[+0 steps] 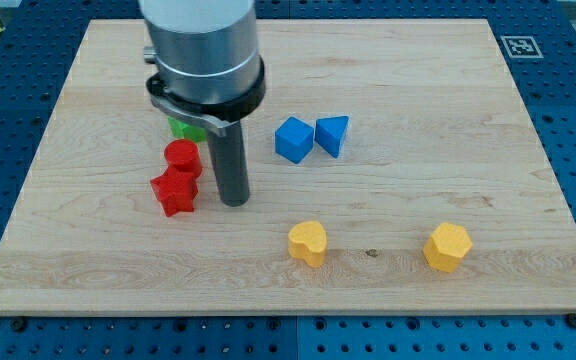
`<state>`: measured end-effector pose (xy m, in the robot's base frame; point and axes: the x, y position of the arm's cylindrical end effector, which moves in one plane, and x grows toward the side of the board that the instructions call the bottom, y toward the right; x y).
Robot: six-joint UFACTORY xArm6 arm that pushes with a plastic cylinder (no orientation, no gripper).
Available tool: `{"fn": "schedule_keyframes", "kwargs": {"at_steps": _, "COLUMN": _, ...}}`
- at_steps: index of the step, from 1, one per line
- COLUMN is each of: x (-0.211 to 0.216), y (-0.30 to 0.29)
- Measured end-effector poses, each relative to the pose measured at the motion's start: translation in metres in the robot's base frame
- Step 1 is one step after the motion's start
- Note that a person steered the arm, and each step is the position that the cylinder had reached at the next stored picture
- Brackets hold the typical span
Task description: Move the yellow heart slightly upwards
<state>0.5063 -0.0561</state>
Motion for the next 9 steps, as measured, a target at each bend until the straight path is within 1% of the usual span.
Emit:
{"fn": "schedule_keyframes", "kwargs": {"at_steps": 3, "x": 0.073, "y": 0.008}}
{"fn": "schedule_keyframes", "kwargs": {"at_steps": 4, "x": 0.092, "y": 0.019}}
{"fn": "schedule_keyframes", "kwargs": {"at_steps": 6, "x": 0.094, "y": 0.021}}
{"fn": "schedule_keyframes", "kwargs": {"at_steps": 7, "x": 0.095, "y": 0.031}}
{"fn": "schedule_keyframes", "kwargs": {"at_steps": 9, "x": 0.092, "y": 0.077}}
